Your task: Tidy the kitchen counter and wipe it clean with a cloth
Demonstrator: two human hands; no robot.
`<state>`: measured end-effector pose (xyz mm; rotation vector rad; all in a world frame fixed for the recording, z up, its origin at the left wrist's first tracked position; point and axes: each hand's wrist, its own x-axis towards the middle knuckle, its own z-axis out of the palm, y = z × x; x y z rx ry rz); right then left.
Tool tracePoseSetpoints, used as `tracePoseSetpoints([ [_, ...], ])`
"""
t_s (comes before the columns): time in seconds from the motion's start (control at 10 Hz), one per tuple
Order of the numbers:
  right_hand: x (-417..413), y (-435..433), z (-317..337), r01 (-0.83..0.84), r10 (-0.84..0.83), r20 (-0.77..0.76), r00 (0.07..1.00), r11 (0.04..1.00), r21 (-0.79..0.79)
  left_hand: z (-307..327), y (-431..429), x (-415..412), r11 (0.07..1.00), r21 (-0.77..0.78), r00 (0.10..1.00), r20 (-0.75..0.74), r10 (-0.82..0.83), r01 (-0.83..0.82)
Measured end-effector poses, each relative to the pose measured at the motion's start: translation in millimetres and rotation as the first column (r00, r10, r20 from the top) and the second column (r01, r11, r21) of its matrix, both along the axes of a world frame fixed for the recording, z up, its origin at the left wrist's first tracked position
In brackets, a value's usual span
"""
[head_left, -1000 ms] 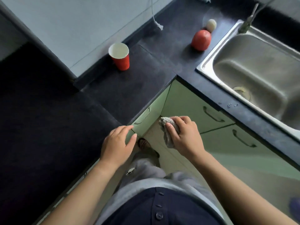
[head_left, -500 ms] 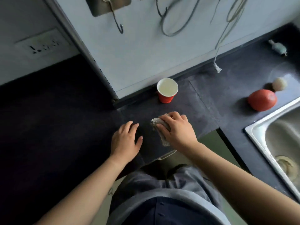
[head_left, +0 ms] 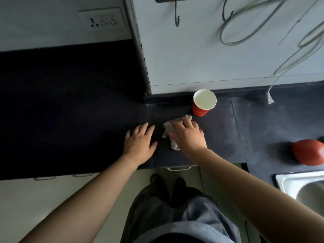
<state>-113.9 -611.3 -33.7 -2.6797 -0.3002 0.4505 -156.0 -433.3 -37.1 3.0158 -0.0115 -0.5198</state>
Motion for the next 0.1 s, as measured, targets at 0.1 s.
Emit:
tracePoseSetpoints([
  [0.1,-18.2,-4.9,18.0,-0.022,0.018,0.074,0.997,0.999,0.05,19.3,0.0,-12.5,0.999,-0.034,0.994,0.105,0.028,-0.025],
])
